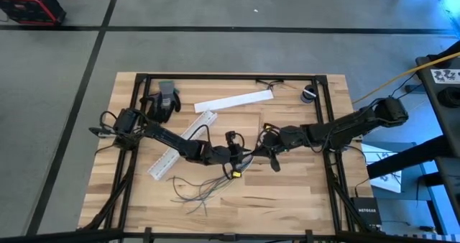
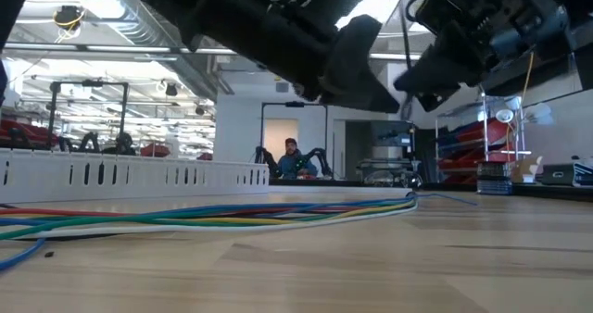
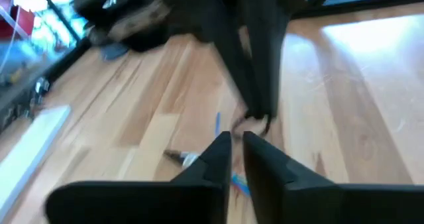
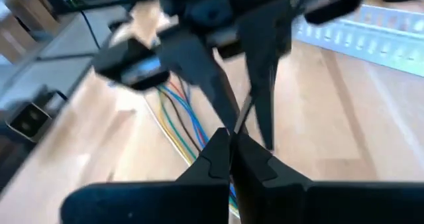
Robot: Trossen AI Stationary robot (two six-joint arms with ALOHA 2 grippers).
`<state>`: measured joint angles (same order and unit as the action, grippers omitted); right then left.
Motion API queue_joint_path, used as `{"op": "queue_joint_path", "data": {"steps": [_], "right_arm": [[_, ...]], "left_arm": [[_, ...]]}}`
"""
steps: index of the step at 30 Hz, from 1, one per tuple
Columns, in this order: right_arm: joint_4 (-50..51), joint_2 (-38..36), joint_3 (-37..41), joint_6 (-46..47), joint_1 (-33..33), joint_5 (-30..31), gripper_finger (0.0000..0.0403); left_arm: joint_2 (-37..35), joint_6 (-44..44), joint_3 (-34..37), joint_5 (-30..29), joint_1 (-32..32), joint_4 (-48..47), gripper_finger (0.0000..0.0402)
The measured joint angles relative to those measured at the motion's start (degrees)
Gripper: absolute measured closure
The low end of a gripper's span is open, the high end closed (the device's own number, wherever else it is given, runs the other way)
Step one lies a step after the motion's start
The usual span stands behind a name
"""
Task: Ziptie cables
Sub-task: Wrap the zip tie on the cables
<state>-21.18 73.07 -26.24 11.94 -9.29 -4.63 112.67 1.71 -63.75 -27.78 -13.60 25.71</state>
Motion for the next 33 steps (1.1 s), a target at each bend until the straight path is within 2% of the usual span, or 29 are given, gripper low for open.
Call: {"op": "queue_joint_path", "data": {"steps": [6, 8, 11, 15, 19, 24, 27, 33], "right_arm": [[15.2, -7.7, 0.2, -3.3, 2.0, 4.6, 0.0402], [16.7, -9.9, 1.3, -5.3, 2.7, 5.5, 0.0402], [15.6, -12.1, 4.6, -7.0, 4.4, 4.9, 0.0402], [8.3, -13.1, 10.2, -7.7, 7.2, 5.1, 0.0403], [1.5, -13.3, 14.2, -7.6, 8.9, 5.1, 0.0403], [1.2, -13.3, 15.6, -7.6, 9.0, 7.0, 0.0403], [1.7, -13.3, 15.6, -7.6, 9.0, 7.1, 0.0403], [1.7, -13.3, 15.6, -7.8, 8.9, 7.1, 0.0403]], "left_arm": [[-3.7, -6.1, -0.3, 0.4, -0.1, -6.6, 0.029], [-3.7, -8.2, -0.3, 0.8, -0.1, -7.2, 0.0275], [-1.7, -12.4, -0.3, 3.7, 0.3, -6.5, 0.0259], [2.1, -18.1, -1.2, 7.0, 2.0, -6.2, 0.0239], [4.4, -20.3, -4.3, 7.7, 4.5, -5.7, 0.0211], [8.3, -21.1, -7.9, 8.7, 7.2, -6.0, 0.0186], [11.2, -22.5, -10.8, 11.1, 7.5, -6.8, 0.0183], [15.9, -21.4, -15.8, 10.2, 7.1, -15.1, 0.0195]]}}
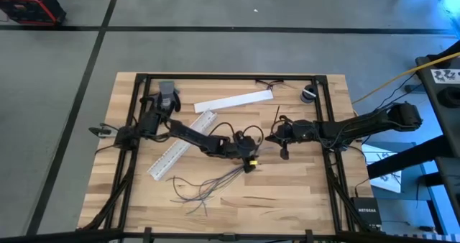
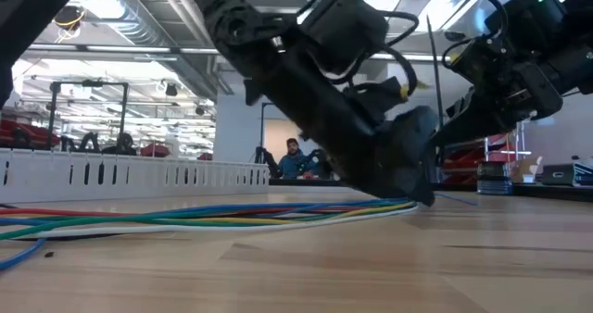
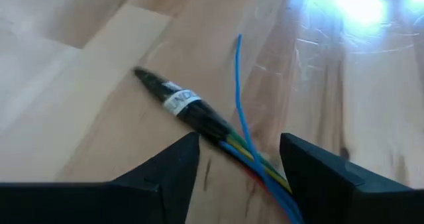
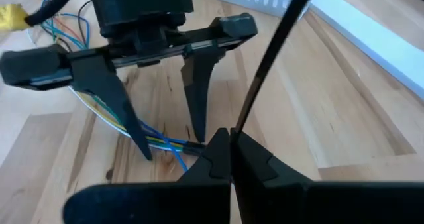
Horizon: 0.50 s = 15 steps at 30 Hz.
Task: Ziptie cables
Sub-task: Wrap the zip tie on the cables
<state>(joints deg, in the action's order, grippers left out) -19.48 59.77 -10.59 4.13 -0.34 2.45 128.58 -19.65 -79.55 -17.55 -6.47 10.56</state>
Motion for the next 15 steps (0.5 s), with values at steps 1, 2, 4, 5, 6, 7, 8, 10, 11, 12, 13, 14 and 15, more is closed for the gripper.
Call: {"op": "queue_joint_path", "data": {"steps": [1, 2, 4, 5, 6, 7, 8, 10, 11, 12, 13, 14, 15], "right_arm": [[-0.1, 0.0, 0.0, -0.1, 0.0, 0.0, 0.0403], [0.0, 0.0, 0.0, -0.1, 0.0, 0.0, 0.0403], [0.0, 0.0, 0.0, -0.1, 0.0, 0.0, 0.0403], [-0.1, 0.0, 0.0, -0.1, 0.0, 0.0, 0.0403], [-0.1, 0.0, 0.0, -0.1, 0.0, 0.0, 0.0403], [-0.1, 0.0, 0.0, -0.1, 0.0, 0.0, 0.0403], [-0.1, 0.0, 0.0, -0.1, 0.0, 0.0, 0.0403], [-0.2, 0.0, 0.0, 0.1, 0.0, -0.9, 0.0403], [-0.1, 0.0, 0.0, 0.4, 0.0, -2.0, 0.0403], [-0.2, 0.0, 0.0, 0.8, 0.0, -3.3, 0.0403], [-0.2, 0.0, 0.0, 1.5, 0.0, -4.7, 0.0403], [-0.1, 0.0, 0.0, 2.0, 0.0, -6.0, 0.0403], [0.0, 0.0, 0.0, 2.8, 0.0, -7.3, 0.0403]], "left_arm": [[0.4, 0.1, -0.5, 0.2, 0.1, -0.7, 0.0199], [0.7, 0.6, -0.8, 0.0, 0.1, -0.8, 0.0203], [1.4, 1.6, -1.2, -0.9, 0.1, -0.7, 0.0219], [1.4, 2.0, -1.2, -1.1, 0.1, -0.8, 0.0233], [1.4, 2.3, -1.2, -1.1, 0.1, -1.3, 0.0249], [1.4, 2.9, -1.2, -1.0, 0.2, -1.9, 0.027], [1.4, 3.4, -1.3, -1.0, 0.2, -2.5, 0.0294], [1.4, 4.2, -1.4, -0.5, 0.2, -3.2, 0.0345], [1.4, 5.3, -1.4, -0.1, 0.2, -3.2, 0.037], [1.1, 6.5, -1.3, 0.3, 0.1, -3.4, 0.0384], [0.9, 7.5, -1.3, 0.9, 0.2, -3.7, 0.0389], [0.5, 8.3, -1.3, 1.2, 0.1, -4.1, 0.039], [-0.2, 9.4, -1.3, 1.3, -0.1, -5.4, 0.039]]}}
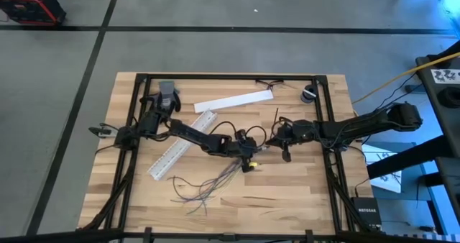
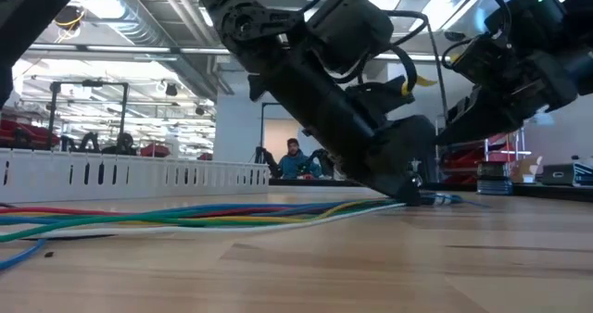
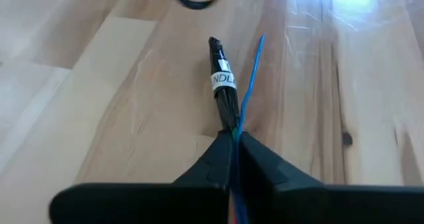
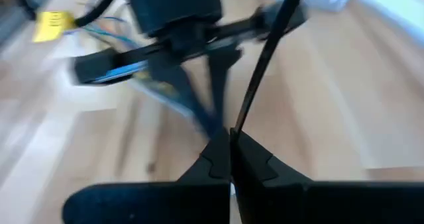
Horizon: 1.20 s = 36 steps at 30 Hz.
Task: Ziptie cables
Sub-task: Wrap the zip tie on the cables
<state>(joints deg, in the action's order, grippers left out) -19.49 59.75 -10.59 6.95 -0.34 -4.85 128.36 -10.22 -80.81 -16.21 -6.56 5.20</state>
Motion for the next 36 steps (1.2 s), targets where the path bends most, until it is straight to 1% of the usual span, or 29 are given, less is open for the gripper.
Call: {"op": "queue_joint_path", "data": {"steps": [5, 8, 10, 13, 16, 20, 23, 25, 33, 36], "right_arm": [[2.5, 0.0, 0.0, 4.7, -0.1, -7.3, 0.0403], [4.6, 0.0, 0.0, 6.1, -0.1, -10.0, 0.0403], [4.8, 0.4, 0.0, 6.1, -0.1, -10.6, 0.0403], [4.1, 2.3, 0.0, 4.7, -0.1, -9.8, 0.0403], [1.4, 4.8, 0.0, 3.2, 0.0, -9.8, 0.0403], [-3.6, 7.8, 0.0, 1.8, 0.0, -10.5, 0.0403], [-6.5, 9.7, 0.0, 1.4, 0.0, -13.0, 0.0403], [-6.4, 10.4, 0.0, 1.4, 0.0, -14.2, 0.0403], [-6.0, 11.4, 0.0, 1.1, 0.0, -14.7, 0.0403], [-7.8, 11.4, 0.0, 0.6, 0.0, -14.7, 0.0403]], "left_arm": [[-3.9, 4.3, 0.4, -0.9, -1.2, -8.8, 0.0398], [-4.6, 5.9, 0.4, -0.9, -2.0, -10.3, 0.0399], [-4.6, 7.1, 0.4, -0.9, -2.7, -9.8, 0.04], [-4.6, 8.7, 0.4, -0.9, -3.7, -9.4, 0.04], [-4.6, 10.0, 0.4, -2.4, -4.4, -8.0, 0.0401], [-4.6, 10.7, 0.4, -2.8, -4.7, -5.1, 0.0401], [-4.6, 11.0, 0.4, -2.9, -4.6, -4.7, 0.0401], [-4.6, 11.0, 0.4, -3.2, -4.5, -4.7, 0.0401], [-5.0, 10.8, 0.3, -3.5, -4.5, -4.5, 0.0401], [-5.2, 10.9, 0.3, -3.5, -4.6, -4.1, 0.0401]]}}
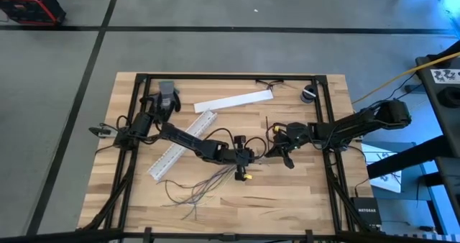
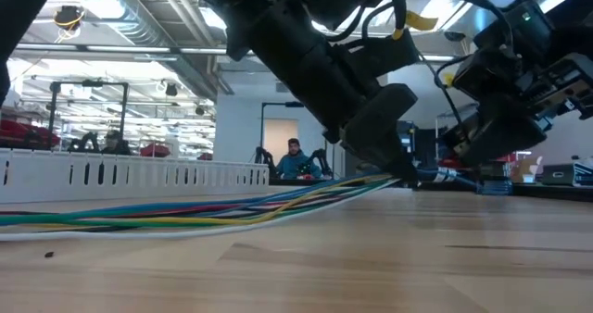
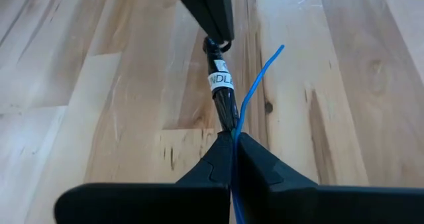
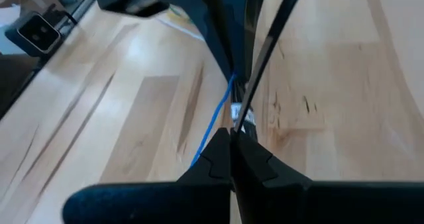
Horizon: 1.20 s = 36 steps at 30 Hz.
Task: Ziptie cables
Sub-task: Wrap the zip tie on the cables
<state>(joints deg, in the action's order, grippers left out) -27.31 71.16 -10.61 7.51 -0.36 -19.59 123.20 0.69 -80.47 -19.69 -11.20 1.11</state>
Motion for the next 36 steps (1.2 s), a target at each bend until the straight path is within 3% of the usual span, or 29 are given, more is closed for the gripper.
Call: {"op": "queue_joint_path", "data": {"steps": [7, 22, 36], "right_arm": [[-3.0, 0.0, 0.0, -0.1, 0.0, 0.5, 0.0403], [0.0, 0.0, -0.2, -2.6, 0.0, 3.5, 0.0403], [-2.8, 0.0, -0.2, -10.8, 0.0, 0.5, 0.0403]], "left_arm": [[0.0, 0.5, 0.0, 0.2, 0.0, 0.8, 0.0401], [-0.1, 1.3, -0.1, 1.4, -0.9, 0.8, 0.0401], [-0.2, 1.5, -0.1, 1.5, -0.7, -1.0, 0.0401]]}}
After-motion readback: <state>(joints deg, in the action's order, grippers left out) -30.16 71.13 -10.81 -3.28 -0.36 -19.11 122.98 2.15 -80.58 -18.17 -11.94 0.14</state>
